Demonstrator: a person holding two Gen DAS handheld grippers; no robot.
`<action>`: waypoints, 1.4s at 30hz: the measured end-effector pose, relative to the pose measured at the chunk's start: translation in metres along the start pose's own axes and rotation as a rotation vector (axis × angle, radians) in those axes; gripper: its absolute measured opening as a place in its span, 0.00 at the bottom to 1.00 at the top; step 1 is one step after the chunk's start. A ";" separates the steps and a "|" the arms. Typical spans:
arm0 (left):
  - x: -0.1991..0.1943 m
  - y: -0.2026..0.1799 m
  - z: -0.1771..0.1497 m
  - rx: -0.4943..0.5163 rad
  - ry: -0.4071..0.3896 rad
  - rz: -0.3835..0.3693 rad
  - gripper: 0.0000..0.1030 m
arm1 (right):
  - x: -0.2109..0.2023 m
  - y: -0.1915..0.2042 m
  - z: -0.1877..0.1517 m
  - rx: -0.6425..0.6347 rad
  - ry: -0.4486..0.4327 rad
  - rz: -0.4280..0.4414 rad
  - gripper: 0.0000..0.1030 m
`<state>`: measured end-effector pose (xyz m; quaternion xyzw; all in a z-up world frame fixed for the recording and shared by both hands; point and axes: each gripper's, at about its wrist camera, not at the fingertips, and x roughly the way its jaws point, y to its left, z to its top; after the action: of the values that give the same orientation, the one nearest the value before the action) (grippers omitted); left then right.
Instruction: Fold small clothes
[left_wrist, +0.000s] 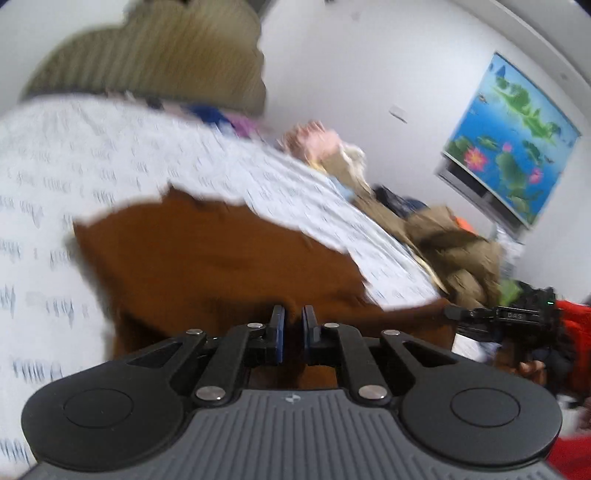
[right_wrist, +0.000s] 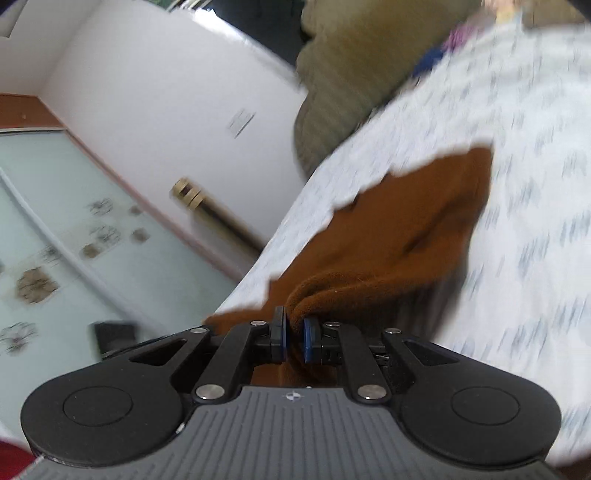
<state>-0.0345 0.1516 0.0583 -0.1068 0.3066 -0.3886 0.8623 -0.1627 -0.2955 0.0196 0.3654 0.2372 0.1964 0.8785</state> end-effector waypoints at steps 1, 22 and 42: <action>0.012 0.000 0.003 0.017 -0.014 0.065 0.09 | 0.010 -0.009 0.008 -0.014 -0.022 -0.080 0.15; 0.037 0.015 -0.091 -0.243 0.121 -0.024 0.88 | 0.021 -0.063 -0.047 0.051 0.026 -0.165 0.64; -0.092 -0.078 -0.050 0.074 -0.207 -0.092 0.11 | -0.052 0.061 -0.037 -0.190 0.040 0.096 0.19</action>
<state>-0.1587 0.1693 0.0930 -0.1282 0.1961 -0.4258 0.8740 -0.2361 -0.2626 0.0558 0.2872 0.2171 0.2671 0.8939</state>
